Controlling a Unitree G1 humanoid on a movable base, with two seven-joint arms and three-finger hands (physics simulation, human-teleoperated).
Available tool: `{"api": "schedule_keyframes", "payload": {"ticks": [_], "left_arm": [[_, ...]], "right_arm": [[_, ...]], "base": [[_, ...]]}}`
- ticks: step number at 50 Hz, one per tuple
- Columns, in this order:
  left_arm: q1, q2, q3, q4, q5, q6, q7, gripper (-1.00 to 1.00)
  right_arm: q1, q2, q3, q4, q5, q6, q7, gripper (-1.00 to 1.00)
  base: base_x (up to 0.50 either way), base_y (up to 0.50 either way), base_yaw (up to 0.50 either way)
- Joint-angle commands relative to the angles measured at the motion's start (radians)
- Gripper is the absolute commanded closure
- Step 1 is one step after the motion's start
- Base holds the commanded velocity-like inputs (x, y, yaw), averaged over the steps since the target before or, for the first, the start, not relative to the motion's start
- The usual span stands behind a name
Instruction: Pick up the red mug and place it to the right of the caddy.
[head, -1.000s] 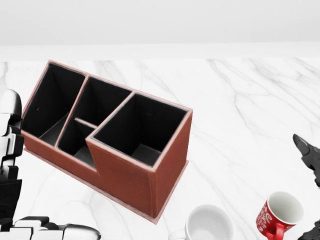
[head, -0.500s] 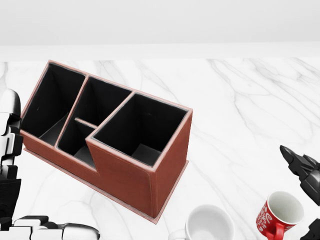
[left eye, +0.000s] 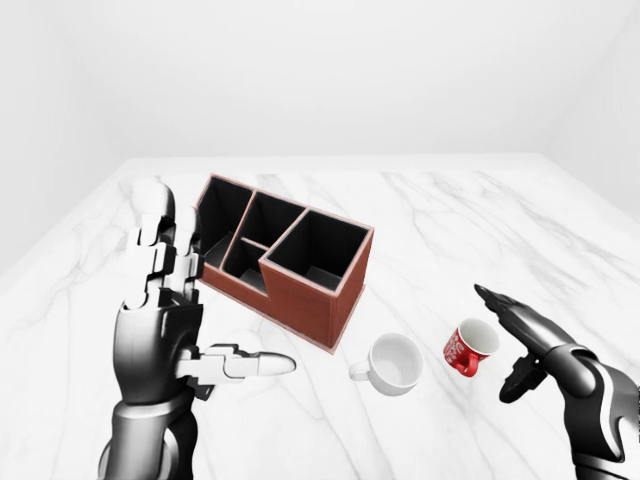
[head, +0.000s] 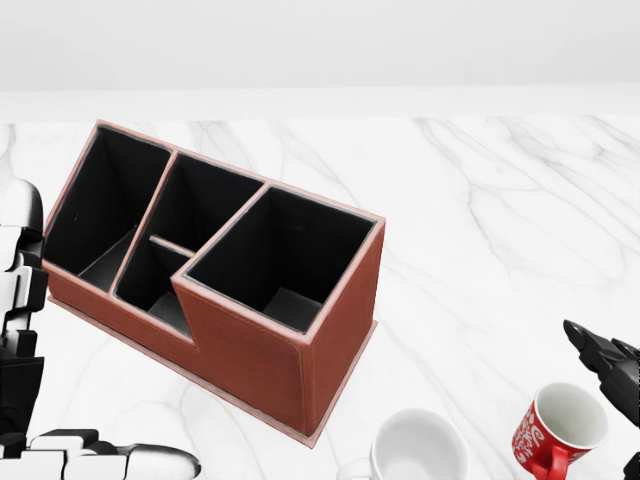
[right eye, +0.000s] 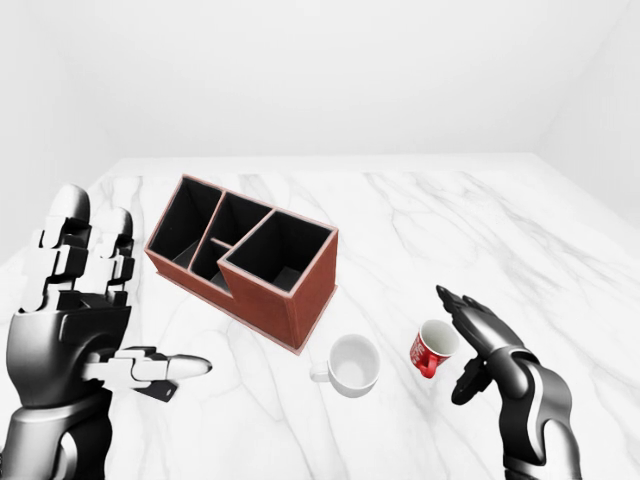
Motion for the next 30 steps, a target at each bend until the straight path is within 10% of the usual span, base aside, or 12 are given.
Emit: {"api": "schedule_keyframes", "payload": {"ticks": [1,30], "left_arm": [[0.002,0.001,-0.01,0.007,0.006,0.0,0.004,-1.0],[0.007,0.005,-0.024,0.022,0.013,0.0,0.009,-1.0]], "right_arm": [[-0.024,-0.019,0.04,0.093,-0.05,0.0,0.0,-0.98],[-0.158,-0.143,0.048,0.245,-0.001,0.008,0.0,-0.98]], "base": [[0.0,0.0,0.0],[0.0,0.0,0.0]]}}
